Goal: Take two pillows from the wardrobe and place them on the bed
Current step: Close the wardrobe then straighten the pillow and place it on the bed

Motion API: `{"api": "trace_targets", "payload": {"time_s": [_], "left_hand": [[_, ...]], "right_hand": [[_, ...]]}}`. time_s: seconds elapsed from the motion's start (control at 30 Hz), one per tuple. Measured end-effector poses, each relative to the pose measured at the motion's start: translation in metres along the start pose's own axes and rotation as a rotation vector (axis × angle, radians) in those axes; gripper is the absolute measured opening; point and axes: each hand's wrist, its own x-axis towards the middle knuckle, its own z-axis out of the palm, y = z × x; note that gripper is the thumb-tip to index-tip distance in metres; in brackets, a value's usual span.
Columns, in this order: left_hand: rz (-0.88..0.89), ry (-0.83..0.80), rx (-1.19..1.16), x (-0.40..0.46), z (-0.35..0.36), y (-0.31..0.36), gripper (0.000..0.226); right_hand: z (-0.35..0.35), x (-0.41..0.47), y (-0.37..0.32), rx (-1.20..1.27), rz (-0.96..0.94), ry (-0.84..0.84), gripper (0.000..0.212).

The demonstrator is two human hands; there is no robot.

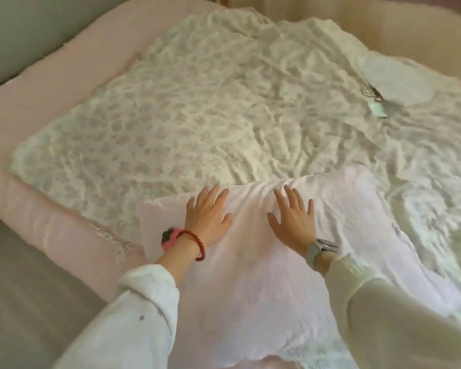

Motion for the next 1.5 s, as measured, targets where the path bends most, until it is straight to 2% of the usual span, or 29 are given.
{"api": "trace_targets", "payload": {"time_s": [0.13, 0.2, 0.33, 0.4, 0.5, 0.57, 0.63, 0.73, 0.83, 0.93, 1.0, 1.07, 1.13, 1.17, 1.2, 1.27, 1.33, 1.43, 1.47, 1.5], "left_hand": [[-0.027, -0.18, 0.09, 0.068, 0.027, 0.008, 0.075], [-0.043, -0.178, 0.099, 0.076, 0.036, 0.01, 0.076], [0.06, -0.057, -0.032, 0.059, 0.022, 0.023, 0.044], [0.158, 0.118, -0.056, 0.034, 0.005, 0.034, 0.03], [0.319, 0.353, -0.03, -0.013, -0.024, 0.059, 0.026], [0.402, 0.419, -0.035, -0.043, -0.043, 0.079, 0.024], [0.493, 0.44, -0.071, -0.076, -0.058, 0.099, 0.023], [0.647, 0.342, -0.11, -0.128, -0.07, 0.123, 0.021], [0.776, 0.159, -0.104, -0.173, -0.071, 0.134, 0.017], [0.841, -0.011, -0.112, -0.21, -0.059, 0.134, 0.025], [0.812, -0.112, -0.277, -0.233, -0.052, 0.137, 0.024], [0.737, -0.125, -0.478, -0.249, -0.043, 0.147, 0.014], [0.634, -0.059, -0.573, -0.26, -0.029, 0.161, 0.008], [0.594, -0.036, -0.556, -0.263, -0.022, 0.168, 0.011], [0.559, -0.057, -0.502, -0.266, -0.013, 0.175, 0.024], [0.5, -0.231, -0.324, -0.271, 0.008, 0.188, 0.061], [0.533, -0.387, -0.201, -0.278, 0.03, 0.204, 0.083], [0.688, -0.447, -0.149, -0.296, 0.063, 0.235, 0.087], [0.711, -0.446, -0.143, -0.302, 0.073, 0.243, 0.085], [0.712, -0.446, -0.143, -0.307, 0.081, 0.249, 0.083]], "right_hand": [[0.012, 0.056, 0.031, -0.06, 0.033, -0.124, 0.066], [0.019, 0.054, 0.037, -0.049, 0.016, -0.119, 0.064], [0.012, 0.018, 0.022, 0.231, 0.101, 0.041, 0.051], [-0.006, -0.002, 0.008, 0.381, 0.202, 0.18, 0.041], [-0.044, -0.027, -0.009, 0.431, 0.38, 0.329, 0.026], [-0.073, -0.044, -0.015, 0.52, 0.5, 0.291, 0.04], [-0.101, -0.064, -0.018, 0.666, 0.587, 0.222, 0.068], [-0.125, -0.113, -0.017, 0.833, 0.656, 0.189, 0.105], [-0.123, -0.174, -0.016, 0.921, 0.697, 0.175, 0.114], [-0.106, -0.232, -0.014, 0.989, 0.698, 0.228, 0.107], [-0.094, -0.268, -0.011, 0.992, 0.662, 0.318, 0.093], [-0.083, -0.302, -0.006, 0.917, 0.643, 0.42, 0.078], [-0.07, -0.337, 0.003, 0.788, 0.671, 0.525, 0.064], [-0.064, -0.354, 0.009, 0.718, 0.699, 0.573, 0.056], [-0.059, -0.37, 0.016, 0.677, 0.742, 0.607, 0.049], [-0.052, -0.398, 0.031, 0.705, 0.856, 0.643, 0.04], [-0.05, -0.42, 0.045, 0.821, 0.857, 0.624, 0.049], [-0.051, -0.437, 0.053, 0.951, 0.711, 0.542, 0.081], [-0.05, -0.439, 0.059, 0.961, 0.712, 0.548, 0.086], [-0.048, -0.442, 0.068, 0.958, 0.749, 0.571, 0.081]]}}
